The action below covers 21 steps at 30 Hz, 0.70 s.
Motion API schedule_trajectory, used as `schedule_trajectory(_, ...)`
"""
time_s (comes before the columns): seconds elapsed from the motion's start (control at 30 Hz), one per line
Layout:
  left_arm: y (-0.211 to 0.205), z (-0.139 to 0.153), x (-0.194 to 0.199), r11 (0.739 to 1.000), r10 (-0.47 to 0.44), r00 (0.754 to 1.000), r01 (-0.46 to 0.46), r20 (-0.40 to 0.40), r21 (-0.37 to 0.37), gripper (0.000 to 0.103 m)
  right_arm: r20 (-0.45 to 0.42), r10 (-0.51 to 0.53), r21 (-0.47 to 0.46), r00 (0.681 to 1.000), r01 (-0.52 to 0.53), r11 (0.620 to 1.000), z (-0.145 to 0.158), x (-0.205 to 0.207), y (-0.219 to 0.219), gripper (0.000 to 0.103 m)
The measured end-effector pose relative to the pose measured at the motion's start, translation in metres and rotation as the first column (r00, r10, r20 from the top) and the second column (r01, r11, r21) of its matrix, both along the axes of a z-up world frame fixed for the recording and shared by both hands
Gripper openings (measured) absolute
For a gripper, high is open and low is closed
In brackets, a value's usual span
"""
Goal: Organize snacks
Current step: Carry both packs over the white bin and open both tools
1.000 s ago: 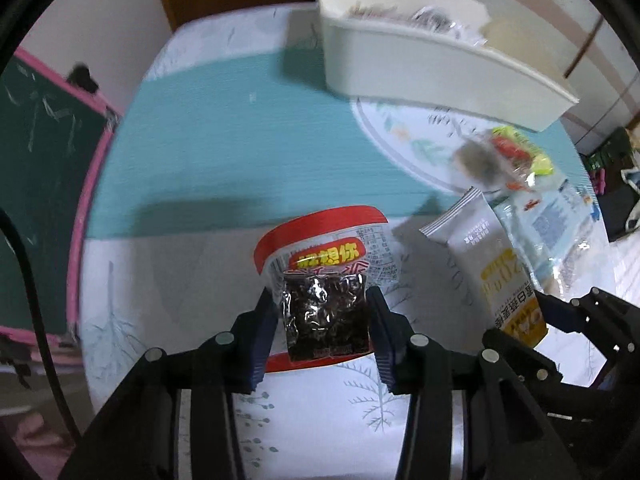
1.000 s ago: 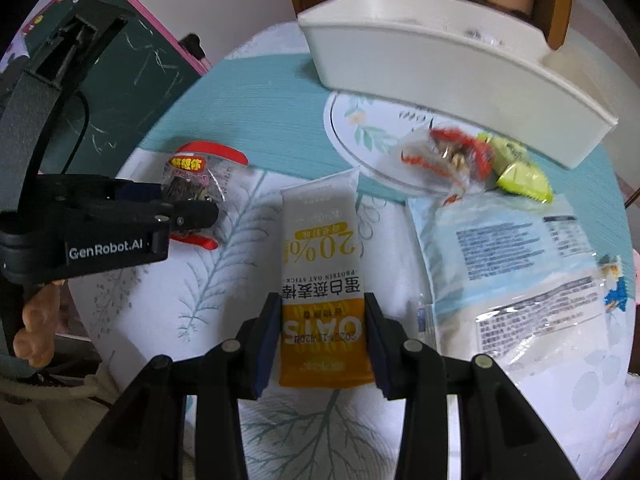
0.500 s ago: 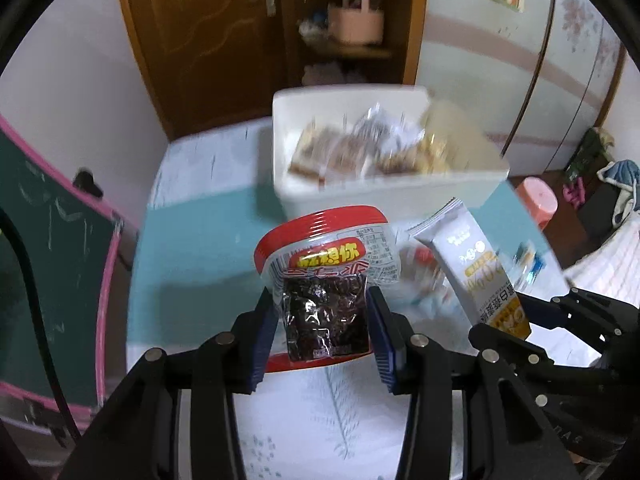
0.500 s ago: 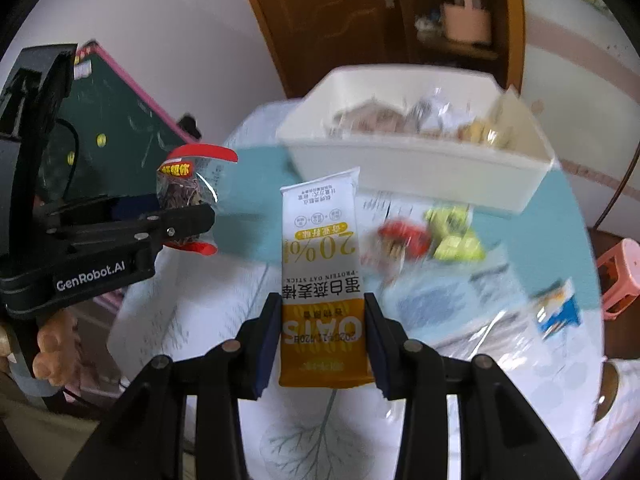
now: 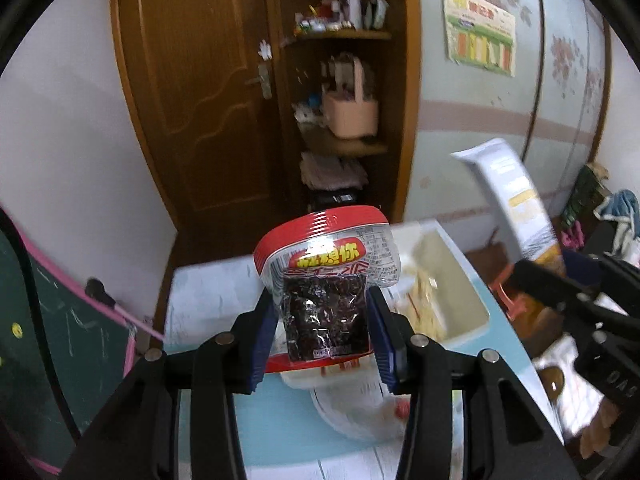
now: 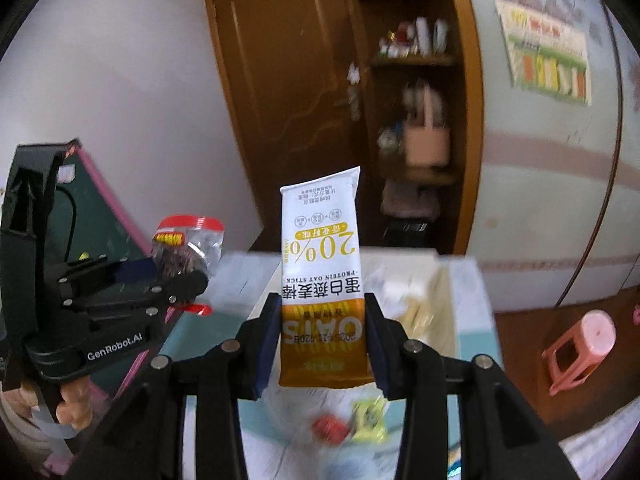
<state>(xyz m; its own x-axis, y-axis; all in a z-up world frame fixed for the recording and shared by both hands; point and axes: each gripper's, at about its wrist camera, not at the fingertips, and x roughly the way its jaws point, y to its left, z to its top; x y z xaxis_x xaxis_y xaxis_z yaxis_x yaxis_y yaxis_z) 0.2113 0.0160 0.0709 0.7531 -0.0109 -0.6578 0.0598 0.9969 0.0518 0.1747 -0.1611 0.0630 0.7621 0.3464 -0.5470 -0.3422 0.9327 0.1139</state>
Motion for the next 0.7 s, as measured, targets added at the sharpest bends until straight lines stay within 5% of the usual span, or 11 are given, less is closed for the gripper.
schedule_trajectory(0.23,-0.009,0.003,0.058,1.000,0.029,0.999,-0.030,-0.015,-0.007,0.042,0.018,-0.059,0.037,0.998,0.058,0.998,0.023,0.052,-0.019,0.040)
schedule_trajectory(0.5,-0.015,-0.052,0.102,0.998,0.065,0.996,-0.065,-0.056,0.011,0.046,-0.152,-0.080,0.047,0.985,0.088,0.995,-0.034,0.111,-0.017,0.042)
schedule_trajectory(0.57,-0.015,-0.068,0.112,0.999,0.052,0.994,-0.051,-0.093,0.017,0.080,-0.219,-0.077,0.052,0.973,0.091,0.995,-0.054,0.123,-0.016,0.042)
schedule_trajectory(0.63,-0.015,-0.083,0.114,0.999,0.039,0.990,-0.038,-0.138,0.013,0.103,-0.268,-0.086,0.044,0.960,0.101,0.994,-0.070,0.130,-0.017,0.046)
schedule_trajectory(0.7,-0.015,-0.095,0.115,0.999,0.037,0.985,-0.035,-0.167,0.013,0.102,-0.290,-0.099,0.029,0.952,0.112,0.993,-0.081,0.131,-0.017,0.055)
